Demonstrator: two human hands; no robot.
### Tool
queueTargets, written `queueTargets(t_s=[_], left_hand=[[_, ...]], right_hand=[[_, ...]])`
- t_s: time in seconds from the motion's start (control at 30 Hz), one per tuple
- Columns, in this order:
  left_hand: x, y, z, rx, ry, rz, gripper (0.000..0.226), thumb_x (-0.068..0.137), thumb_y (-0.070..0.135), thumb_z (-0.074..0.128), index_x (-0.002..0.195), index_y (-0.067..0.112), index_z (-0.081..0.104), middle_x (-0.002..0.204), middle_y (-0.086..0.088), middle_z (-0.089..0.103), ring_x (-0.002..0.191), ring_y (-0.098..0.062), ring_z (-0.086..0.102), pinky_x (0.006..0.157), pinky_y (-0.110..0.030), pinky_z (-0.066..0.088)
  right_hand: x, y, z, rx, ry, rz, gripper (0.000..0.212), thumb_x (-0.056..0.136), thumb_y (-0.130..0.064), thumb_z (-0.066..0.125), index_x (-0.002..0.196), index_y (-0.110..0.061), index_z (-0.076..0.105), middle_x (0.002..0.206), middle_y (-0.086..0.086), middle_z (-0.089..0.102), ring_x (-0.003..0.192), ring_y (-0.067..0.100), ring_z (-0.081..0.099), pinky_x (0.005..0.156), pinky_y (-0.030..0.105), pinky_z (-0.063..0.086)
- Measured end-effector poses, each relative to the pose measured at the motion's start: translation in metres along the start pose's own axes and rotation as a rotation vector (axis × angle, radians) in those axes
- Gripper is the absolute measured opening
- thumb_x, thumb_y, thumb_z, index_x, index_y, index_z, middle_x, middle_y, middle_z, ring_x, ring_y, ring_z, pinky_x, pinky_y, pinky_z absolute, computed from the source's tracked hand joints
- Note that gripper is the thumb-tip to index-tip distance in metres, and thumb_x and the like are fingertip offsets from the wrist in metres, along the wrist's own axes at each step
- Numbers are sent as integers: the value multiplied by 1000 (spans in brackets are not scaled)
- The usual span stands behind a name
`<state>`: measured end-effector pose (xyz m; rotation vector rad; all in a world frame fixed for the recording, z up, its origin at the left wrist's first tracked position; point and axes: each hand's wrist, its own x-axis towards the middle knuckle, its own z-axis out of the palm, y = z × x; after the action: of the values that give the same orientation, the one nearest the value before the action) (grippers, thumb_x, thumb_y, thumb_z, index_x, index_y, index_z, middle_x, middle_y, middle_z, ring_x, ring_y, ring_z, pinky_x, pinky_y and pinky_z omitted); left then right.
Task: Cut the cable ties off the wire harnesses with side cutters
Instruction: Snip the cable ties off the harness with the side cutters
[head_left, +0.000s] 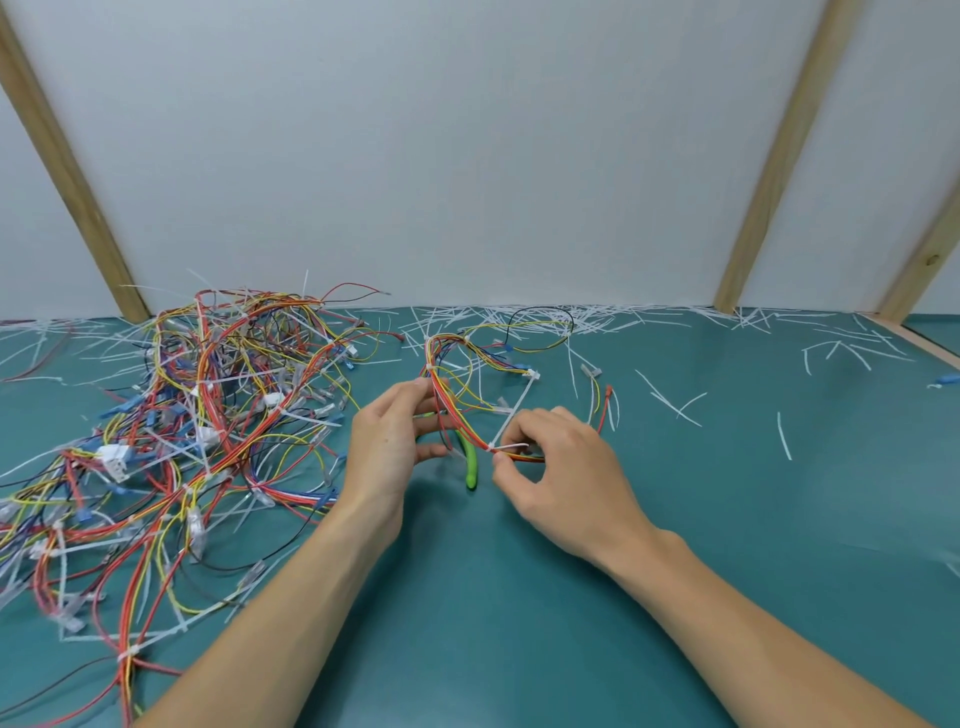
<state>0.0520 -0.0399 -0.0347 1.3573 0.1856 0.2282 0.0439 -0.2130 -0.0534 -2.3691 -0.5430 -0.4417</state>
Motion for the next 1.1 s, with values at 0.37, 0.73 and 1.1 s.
queueTargets(t_s=[0.37, 0.73, 1.1], left_hand=[[3, -1, -2, 33, 61, -14, 24, 100, 21, 54, 111, 4, 66, 95, -9, 74, 77, -15, 72, 56, -25, 52], [1, -4, -1, 136, 25, 67, 14, 99, 12, 53, 102, 12, 66, 91, -4, 74, 76, -14, 72, 54, -21, 52], [3, -15, 1, 252, -36, 134, 13, 100, 18, 54, 96, 21, 66, 78, 7, 71, 75, -15, 71, 56, -28, 51]], right_hand=[[0, -2, 2, 4, 14, 9, 16, 88, -35, 62, 78, -23, 57, 78, -11, 61, 85, 11, 52, 81, 38, 47], [1, -1, 2, -4, 33, 8, 15, 89, -33, 64, 79, -24, 58, 78, -12, 60, 84, 10, 52, 80, 37, 47], [0, 3, 2, 8, 66, 25, 12, 90, -34, 67, 82, -27, 62, 80, -15, 64, 85, 9, 55, 82, 36, 48]])
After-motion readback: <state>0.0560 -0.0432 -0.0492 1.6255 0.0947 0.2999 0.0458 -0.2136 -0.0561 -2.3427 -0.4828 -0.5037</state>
